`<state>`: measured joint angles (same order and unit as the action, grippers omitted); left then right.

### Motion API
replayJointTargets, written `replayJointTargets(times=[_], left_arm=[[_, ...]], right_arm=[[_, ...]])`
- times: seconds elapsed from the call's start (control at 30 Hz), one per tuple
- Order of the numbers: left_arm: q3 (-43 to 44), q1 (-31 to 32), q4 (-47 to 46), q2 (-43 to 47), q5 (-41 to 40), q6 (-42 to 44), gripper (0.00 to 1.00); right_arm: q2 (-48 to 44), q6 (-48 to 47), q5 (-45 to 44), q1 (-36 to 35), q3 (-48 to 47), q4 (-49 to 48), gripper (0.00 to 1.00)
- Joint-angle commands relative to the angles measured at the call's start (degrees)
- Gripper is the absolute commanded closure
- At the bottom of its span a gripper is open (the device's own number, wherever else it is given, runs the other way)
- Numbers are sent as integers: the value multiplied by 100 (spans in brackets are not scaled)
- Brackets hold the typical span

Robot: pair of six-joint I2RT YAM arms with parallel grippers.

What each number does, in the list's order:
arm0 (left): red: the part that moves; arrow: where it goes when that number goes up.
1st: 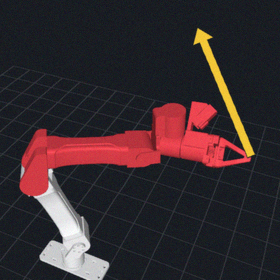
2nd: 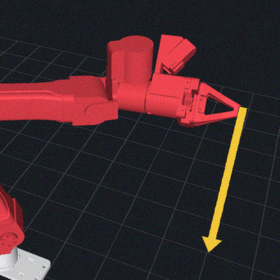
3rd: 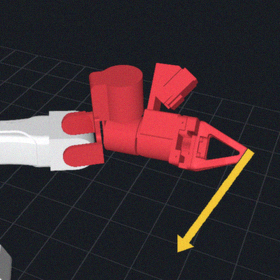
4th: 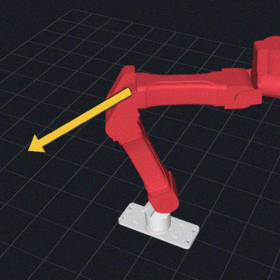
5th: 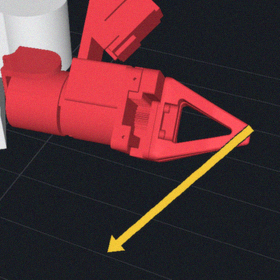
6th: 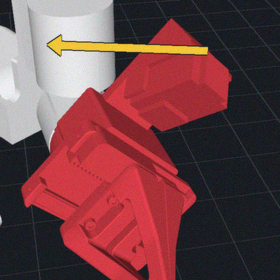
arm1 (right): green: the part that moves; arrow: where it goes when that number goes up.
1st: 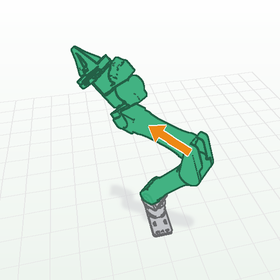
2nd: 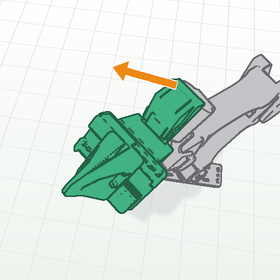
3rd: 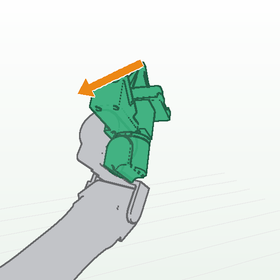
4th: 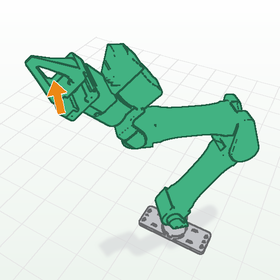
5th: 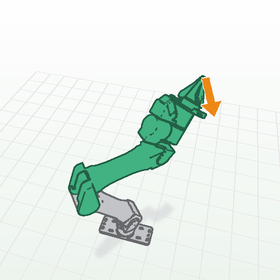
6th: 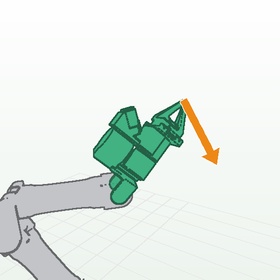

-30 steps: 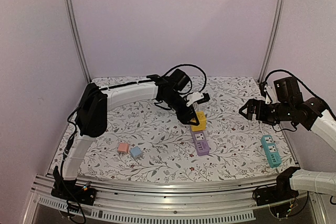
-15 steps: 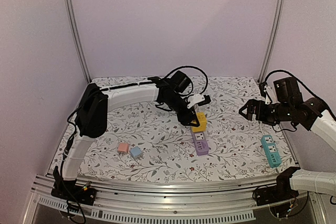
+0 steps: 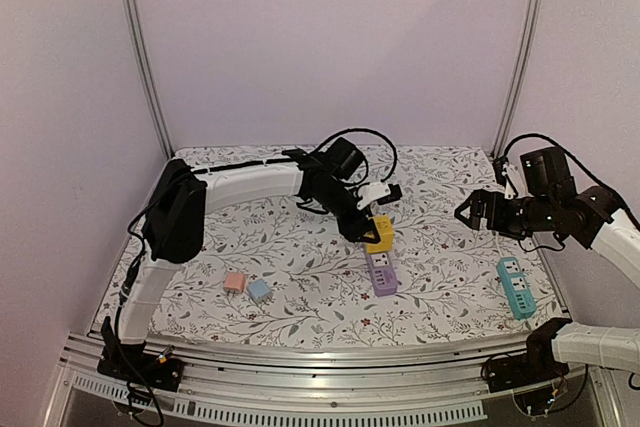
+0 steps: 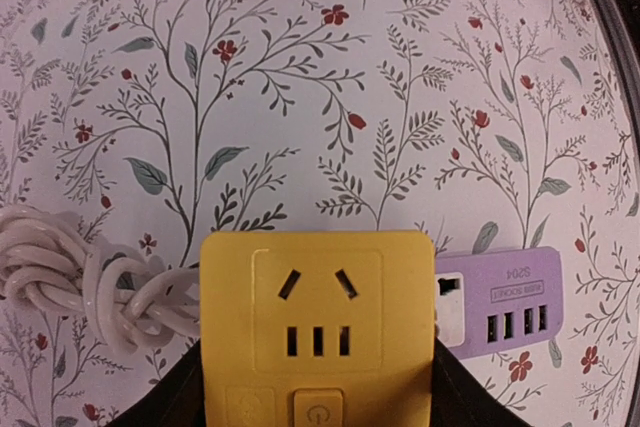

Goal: Insert the plug

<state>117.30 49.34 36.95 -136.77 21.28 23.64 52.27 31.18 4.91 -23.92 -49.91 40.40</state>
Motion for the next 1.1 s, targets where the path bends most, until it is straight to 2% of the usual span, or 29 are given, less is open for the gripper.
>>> replayJointTargets(times=[0.0, 0.47, 0.87, 1.07], left_arm=[[-290, 49, 476, -260, -606, 89, 100], [-572, 22, 1009, -88, -1985, 372, 100], [-1644, -540, 1408, 633, -2110, -48, 100], [-2315, -797, 1111, 1010, -1957, -531, 100]], right_arm=[[55, -50, 58, 20, 78, 21, 1], [141, -103, 185, 20, 61, 10, 1], [330, -174, 293, 25, 77, -177, 1], [454, -176, 426, 25, 113, -327, 1]])
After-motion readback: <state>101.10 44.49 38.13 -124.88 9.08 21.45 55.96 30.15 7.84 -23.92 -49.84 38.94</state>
